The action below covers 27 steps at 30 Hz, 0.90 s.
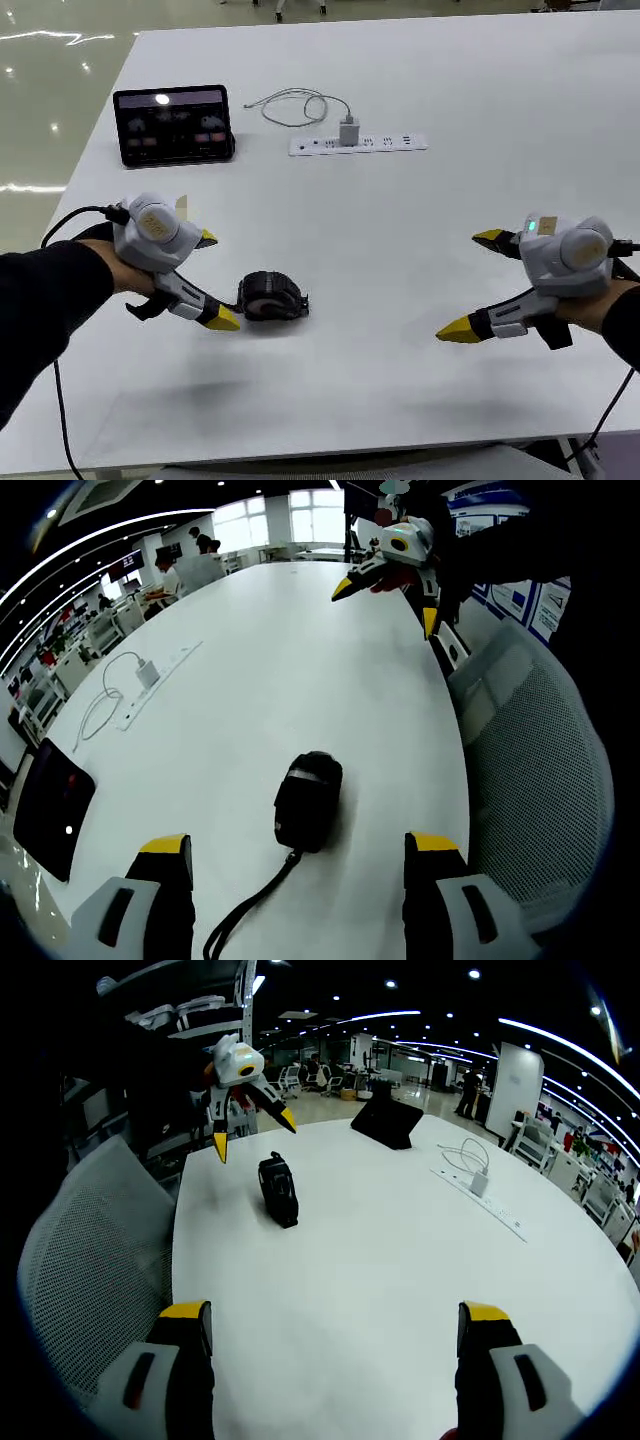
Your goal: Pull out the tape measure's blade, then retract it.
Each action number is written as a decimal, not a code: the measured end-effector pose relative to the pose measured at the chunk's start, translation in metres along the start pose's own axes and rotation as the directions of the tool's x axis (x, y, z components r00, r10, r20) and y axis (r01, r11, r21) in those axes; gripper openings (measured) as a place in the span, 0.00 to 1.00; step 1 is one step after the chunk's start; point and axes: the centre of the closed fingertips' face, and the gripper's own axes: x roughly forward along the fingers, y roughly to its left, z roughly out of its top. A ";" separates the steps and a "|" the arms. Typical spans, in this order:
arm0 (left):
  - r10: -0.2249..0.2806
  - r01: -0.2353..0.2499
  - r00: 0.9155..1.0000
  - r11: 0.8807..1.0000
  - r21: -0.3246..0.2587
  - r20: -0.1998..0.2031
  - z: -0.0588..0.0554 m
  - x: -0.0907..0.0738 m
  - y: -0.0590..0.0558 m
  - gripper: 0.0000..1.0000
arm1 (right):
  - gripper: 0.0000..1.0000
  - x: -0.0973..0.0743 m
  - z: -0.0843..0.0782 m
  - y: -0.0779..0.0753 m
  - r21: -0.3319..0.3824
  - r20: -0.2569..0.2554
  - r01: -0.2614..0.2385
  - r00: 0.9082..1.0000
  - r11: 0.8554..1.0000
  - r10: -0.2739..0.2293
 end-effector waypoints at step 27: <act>-0.127 0.162 0.972 0.972 0.171 -0.198 0.004 0.063 -0.017 0.52 | 0.83 0.114 0.043 0.040 -0.152 -0.052 -0.224 0.974 0.963 0.218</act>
